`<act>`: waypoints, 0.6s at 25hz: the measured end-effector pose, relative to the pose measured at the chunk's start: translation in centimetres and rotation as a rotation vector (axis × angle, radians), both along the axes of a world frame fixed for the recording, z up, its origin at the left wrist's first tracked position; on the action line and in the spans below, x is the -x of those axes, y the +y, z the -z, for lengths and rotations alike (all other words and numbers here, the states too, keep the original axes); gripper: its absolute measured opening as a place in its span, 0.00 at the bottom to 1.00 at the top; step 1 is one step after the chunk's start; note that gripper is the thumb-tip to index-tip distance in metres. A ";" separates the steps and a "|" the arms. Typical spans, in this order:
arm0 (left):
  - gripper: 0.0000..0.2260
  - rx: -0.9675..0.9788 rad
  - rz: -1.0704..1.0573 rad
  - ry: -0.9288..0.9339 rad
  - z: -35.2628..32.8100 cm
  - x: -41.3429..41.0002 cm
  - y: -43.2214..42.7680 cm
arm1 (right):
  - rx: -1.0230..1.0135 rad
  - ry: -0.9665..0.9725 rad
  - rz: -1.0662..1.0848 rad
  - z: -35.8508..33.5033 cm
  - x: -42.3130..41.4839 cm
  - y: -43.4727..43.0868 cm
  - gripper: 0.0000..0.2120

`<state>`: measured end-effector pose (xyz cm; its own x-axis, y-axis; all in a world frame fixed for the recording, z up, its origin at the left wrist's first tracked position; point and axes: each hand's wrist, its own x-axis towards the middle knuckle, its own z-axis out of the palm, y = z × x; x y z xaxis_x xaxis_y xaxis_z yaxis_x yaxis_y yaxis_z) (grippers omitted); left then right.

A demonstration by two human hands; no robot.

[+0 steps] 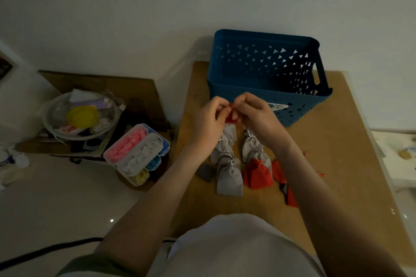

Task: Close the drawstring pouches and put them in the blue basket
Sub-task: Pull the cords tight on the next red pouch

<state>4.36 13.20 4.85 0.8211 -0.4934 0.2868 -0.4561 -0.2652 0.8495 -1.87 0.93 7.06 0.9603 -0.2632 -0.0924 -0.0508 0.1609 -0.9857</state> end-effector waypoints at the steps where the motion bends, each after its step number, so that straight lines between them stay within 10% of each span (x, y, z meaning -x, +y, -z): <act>1: 0.05 0.023 0.006 -0.011 -0.2 0.0 0.0 | -0.053 -0.021 -0.013 0.0 0.0 -0.1 0.08; 9: 0.05 -0.059 0.156 -0.093 -0.1 -1.1 0.7 | -0.147 -0.064 -0.132 -0.1 -0.2 -1.0 0.05; 15: 0.06 0.091 0.220 0.326 -1.1 -1.0 1.2 | -0.016 0.016 -0.037 -0.1 0.0 -1.3 0.09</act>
